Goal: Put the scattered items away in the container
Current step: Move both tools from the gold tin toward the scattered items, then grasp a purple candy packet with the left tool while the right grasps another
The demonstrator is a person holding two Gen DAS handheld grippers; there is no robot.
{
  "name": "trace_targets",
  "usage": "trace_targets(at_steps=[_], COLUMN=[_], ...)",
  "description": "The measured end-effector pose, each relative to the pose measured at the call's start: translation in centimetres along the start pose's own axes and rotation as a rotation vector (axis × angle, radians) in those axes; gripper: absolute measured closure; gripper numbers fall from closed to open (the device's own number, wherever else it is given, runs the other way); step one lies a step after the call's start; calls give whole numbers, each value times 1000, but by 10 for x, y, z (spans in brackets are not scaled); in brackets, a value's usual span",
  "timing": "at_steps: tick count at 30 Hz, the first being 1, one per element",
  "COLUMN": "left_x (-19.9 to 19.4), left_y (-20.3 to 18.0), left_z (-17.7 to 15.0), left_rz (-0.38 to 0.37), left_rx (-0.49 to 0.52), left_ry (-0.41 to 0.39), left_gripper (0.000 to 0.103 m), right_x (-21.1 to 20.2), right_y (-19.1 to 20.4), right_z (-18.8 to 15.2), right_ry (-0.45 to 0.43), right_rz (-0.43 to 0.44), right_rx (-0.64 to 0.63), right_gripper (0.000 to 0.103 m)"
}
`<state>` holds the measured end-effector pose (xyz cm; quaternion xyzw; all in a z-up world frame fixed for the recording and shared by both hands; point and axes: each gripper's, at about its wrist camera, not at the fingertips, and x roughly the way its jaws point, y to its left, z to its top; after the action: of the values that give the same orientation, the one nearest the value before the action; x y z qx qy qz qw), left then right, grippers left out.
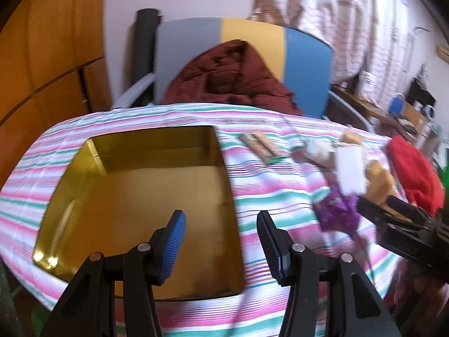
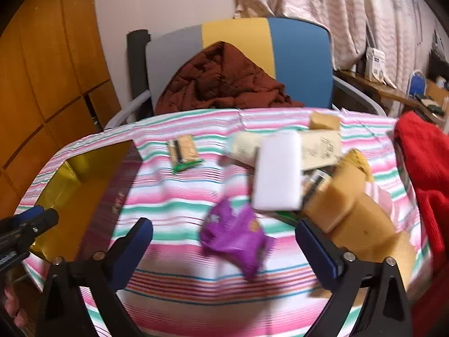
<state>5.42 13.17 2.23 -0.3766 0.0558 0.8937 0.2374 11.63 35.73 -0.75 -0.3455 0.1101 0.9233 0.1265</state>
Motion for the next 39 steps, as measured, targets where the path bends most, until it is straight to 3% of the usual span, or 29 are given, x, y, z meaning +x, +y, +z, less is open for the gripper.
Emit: trace_targets(at_steps=[4, 11, 13, 15, 16, 19, 23, 27, 33, 39], left_x=[8, 26, 30, 32, 33, 33, 43, 58, 79, 99], left_y=[-19, -32, -37, -42, -47, -61, -78, -90, -114, -116], left_z=[2, 3, 3, 2, 3, 5, 9, 11, 15, 22], left_rz=[-50, -266, -297, -286, -269, -236, -255, -309, -306, -381], left_rx=[17, -68, -88, -79, -58, 17, 79, 83, 123, 45], left_ry=[16, 109, 119, 113, 107, 91, 112, 168, 192, 213], left_gripper=[50, 49, 49, 49, 49, 49, 47, 37, 32, 32], right_x=[9, 32, 37, 43, 45, 40, 31, 24, 19, 20], right_y=[-20, -25, -26, -29, -30, -34, -44, -59, -73, -69], right_z=[-2, -10, -12, -13, -13, -13, -12, -17, -17, -19], right_ry=[31, 88, 95, 107, 109, 83, 61, 41, 20, 15], right_rz=[-2, 32, 38, 47, 48, 45, 4, -85, -102, -109], right_rx=[22, 29, 37, 55, 61, 65, 101, 114, 147, 129], right_gripper=[14, 22, 23, 34, 44, 50, 51, 50, 50, 49])
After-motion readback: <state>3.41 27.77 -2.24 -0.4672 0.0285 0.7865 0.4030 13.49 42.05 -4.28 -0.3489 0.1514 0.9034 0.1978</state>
